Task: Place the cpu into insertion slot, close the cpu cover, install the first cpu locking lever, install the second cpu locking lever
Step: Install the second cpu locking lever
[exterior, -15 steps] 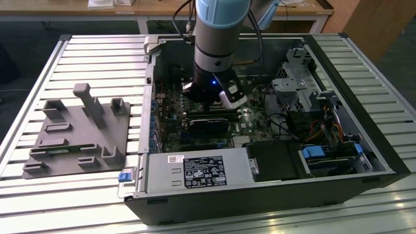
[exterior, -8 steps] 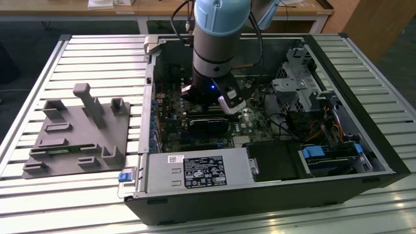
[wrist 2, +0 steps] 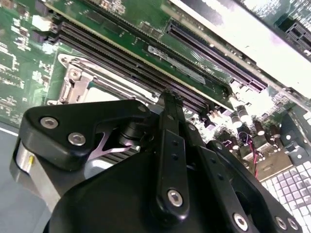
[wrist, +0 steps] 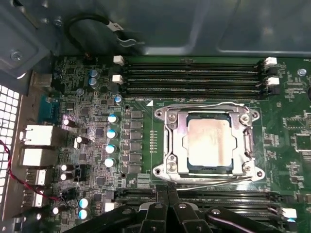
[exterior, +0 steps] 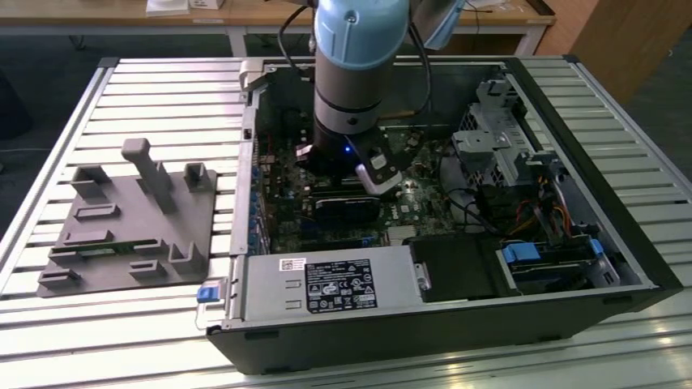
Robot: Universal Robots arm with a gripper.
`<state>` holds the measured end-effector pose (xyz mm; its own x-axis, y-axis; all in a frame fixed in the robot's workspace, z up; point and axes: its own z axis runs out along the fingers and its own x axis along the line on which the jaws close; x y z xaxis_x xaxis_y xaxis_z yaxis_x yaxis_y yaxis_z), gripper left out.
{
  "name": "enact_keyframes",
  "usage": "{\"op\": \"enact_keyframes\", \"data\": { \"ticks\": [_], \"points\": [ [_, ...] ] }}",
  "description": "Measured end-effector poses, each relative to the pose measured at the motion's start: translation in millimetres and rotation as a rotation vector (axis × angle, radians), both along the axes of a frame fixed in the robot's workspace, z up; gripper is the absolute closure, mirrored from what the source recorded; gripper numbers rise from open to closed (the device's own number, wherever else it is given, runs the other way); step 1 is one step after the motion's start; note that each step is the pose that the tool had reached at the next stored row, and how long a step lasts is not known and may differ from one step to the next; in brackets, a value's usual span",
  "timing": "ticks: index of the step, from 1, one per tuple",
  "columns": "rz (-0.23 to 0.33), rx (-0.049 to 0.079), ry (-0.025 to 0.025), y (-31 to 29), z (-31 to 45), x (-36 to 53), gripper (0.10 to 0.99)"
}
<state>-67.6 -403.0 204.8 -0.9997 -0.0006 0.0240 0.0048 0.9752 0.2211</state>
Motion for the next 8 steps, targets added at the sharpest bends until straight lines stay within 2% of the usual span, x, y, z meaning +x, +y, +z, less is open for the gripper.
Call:
{"op": "enact_keyframes", "data": {
  "ticks": [8],
  "points": [
    [0.0,0.013,0.0,0.0,-4.6,-1.0,0.973]
  ]
}}
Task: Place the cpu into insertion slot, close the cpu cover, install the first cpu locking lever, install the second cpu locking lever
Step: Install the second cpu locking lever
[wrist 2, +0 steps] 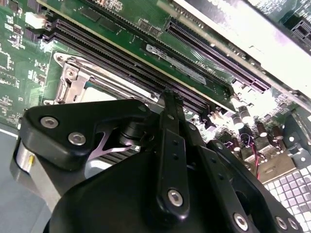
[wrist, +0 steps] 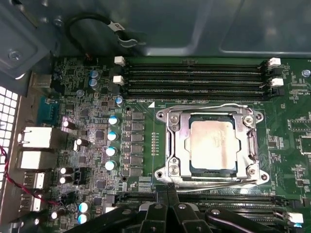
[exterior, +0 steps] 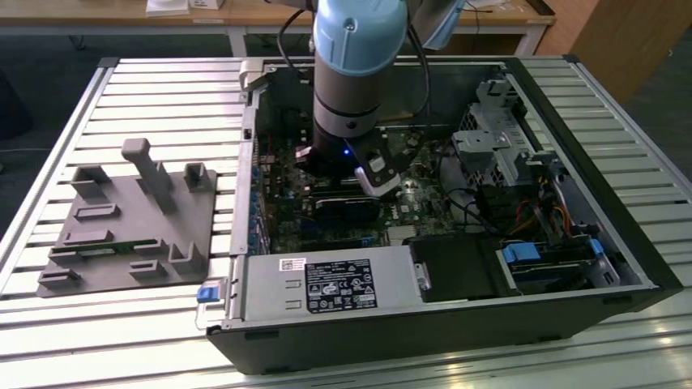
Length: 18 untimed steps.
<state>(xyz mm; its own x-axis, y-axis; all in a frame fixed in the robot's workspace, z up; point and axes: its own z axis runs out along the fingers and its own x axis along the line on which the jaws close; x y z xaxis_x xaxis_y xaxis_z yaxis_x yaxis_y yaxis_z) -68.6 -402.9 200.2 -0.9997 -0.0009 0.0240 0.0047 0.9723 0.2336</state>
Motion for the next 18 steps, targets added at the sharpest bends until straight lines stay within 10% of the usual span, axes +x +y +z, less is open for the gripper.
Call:
{"op": "enact_keyframes", "data": {
  "ticks": [18],
  "points": [
    [0.0,0.037,-0.0001,2.8,-7.6,-0.2,0.973]
  ]
}}
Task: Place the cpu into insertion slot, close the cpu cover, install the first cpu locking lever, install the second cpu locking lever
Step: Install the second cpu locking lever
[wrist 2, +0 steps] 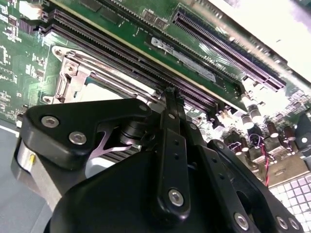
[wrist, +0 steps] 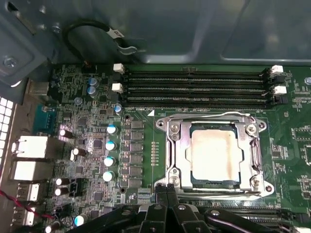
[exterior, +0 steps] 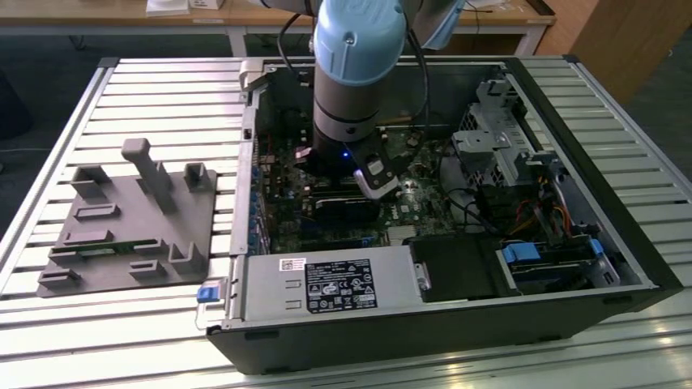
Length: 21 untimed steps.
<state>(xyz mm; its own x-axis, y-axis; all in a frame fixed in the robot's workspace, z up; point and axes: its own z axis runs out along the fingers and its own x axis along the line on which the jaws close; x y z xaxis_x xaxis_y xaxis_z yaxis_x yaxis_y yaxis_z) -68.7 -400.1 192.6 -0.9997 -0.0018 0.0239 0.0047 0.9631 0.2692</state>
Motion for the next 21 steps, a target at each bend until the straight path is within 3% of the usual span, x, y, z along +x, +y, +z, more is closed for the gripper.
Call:
{"op": "enact_keyframes", "data": {
  "ticks": [8,17,21],
  "points": [
    [0.0,0.013,-0.0001,1.6,-2.1,-4.3,0.973],
    [0.0,0.016,0.0,1.6,-2.5,-5.9,0.973],
    [0.0,0.016,-0.0001,1.6,2.7,-5.9,0.973]
  ]
}}
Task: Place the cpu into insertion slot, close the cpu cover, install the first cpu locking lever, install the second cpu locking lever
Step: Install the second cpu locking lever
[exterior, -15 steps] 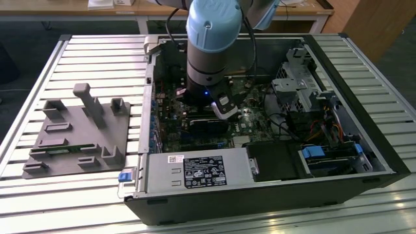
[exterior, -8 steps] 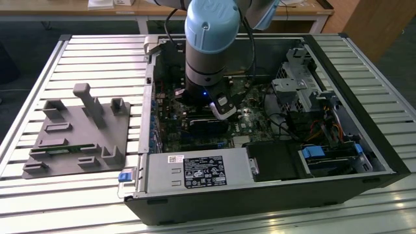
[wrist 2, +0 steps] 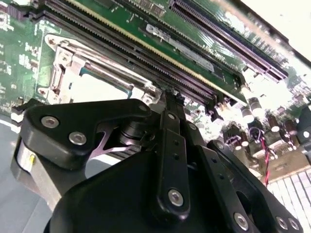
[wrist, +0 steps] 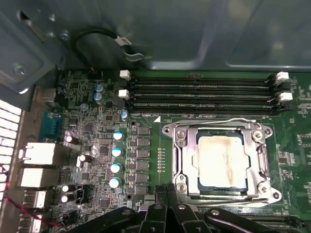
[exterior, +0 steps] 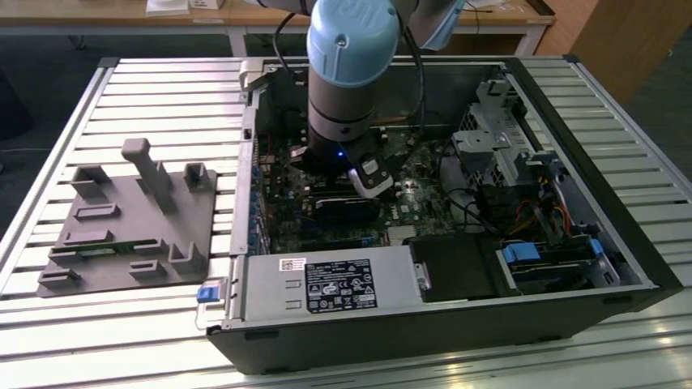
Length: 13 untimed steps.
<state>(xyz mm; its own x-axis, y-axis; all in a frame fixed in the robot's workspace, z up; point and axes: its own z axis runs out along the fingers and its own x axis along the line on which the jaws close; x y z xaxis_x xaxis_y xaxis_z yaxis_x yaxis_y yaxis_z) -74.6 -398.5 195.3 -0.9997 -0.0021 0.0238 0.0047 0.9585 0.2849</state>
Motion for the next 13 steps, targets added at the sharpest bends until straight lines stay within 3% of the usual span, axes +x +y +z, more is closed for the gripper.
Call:
{"op": "enact_keyframes", "data": {
  "ticks": [7,13],
  "points": [
    [0.0,0.0,0.0001,0.0,21.1,0.0,0.973],
    [0.0,0.013,0.0001,0.0,37.5,0.0,0.973]
  ]
}}
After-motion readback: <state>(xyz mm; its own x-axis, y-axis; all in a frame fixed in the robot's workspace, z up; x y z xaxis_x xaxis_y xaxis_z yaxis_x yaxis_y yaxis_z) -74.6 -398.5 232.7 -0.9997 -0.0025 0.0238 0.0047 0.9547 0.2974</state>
